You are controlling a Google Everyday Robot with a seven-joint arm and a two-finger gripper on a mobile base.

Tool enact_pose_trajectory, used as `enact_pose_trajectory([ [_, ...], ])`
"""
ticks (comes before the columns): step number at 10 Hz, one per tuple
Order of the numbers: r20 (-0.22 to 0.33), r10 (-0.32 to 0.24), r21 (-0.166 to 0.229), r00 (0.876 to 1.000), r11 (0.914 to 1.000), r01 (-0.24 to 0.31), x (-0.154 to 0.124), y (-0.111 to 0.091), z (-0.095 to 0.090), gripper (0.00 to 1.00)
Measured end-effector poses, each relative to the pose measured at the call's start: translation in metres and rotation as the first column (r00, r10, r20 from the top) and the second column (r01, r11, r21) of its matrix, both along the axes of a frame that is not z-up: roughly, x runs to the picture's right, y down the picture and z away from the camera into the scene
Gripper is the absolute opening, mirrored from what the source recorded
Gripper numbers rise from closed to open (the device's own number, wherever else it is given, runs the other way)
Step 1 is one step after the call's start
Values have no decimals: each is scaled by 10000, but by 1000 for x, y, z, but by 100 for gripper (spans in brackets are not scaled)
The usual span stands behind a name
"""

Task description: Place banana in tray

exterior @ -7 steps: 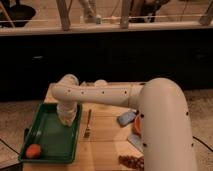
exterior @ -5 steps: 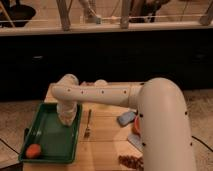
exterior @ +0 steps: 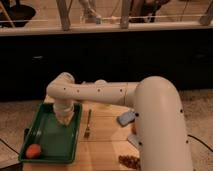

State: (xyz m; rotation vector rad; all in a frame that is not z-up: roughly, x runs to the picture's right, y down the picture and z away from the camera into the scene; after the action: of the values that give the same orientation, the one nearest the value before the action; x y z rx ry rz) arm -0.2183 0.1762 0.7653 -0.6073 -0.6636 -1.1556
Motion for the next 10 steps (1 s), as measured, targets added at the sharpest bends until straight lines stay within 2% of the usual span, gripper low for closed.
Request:
enact_pose_trajectory([
  [1,1,-5,-20,10000,10000,5,-1,0,-1,74],
  [2,-1,-9,-39,10000,10000,9,-2,-1,-1,79],
  [10,138,-72,-314,9999,9995,77,-3,0,0,80],
])
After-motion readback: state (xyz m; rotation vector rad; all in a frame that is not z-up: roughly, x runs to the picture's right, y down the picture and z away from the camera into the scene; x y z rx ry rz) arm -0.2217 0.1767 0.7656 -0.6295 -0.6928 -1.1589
